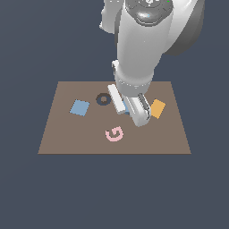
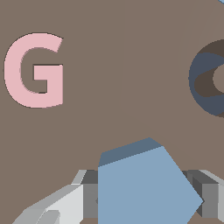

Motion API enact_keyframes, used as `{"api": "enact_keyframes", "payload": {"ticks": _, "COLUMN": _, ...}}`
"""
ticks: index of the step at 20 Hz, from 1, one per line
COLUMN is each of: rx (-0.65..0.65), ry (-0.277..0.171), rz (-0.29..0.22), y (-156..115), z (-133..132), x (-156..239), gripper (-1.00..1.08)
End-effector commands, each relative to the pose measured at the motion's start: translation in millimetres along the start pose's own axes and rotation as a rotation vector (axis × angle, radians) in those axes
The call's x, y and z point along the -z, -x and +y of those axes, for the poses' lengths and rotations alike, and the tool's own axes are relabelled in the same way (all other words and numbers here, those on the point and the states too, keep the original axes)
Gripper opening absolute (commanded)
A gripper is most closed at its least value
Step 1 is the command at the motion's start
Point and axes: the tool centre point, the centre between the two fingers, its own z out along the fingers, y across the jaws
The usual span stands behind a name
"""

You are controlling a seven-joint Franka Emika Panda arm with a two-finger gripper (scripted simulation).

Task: Insert a designated object into the corresponding slot on a board.

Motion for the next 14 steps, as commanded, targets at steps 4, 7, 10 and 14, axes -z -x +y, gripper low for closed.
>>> {"api": "enact_keyframes", "payload": {"ticks": 4, "rx": -0.092, "ry": 0.0, "rz": 0.0, "y": 6.4, "z": 1.9, "x": 0.4, "gripper": -1.0}}
{"api": "enact_keyframes", "payload": {"ticks": 7, "rx": -0.123, "ry": 0.0, "rz": 0.0, "y": 8.7, "z": 2.4, "x": 0.4, "gripper": -1.0}}
{"api": "enact_keyframes", "payload": {"ticks": 10, "rx": -0.142, "ry": 0.0, "rz": 0.0, "y": 10.2, "z": 2.5, "x": 0.4, "gripper": -1.0}}
{"api": "enact_keyframes", "payload": {"ticks": 14, "rx": -0.15, "ry": 0.0, "rz": 0.0, "y": 10.8, "z": 2.5, "x": 0.4, "gripper": -1.0}}
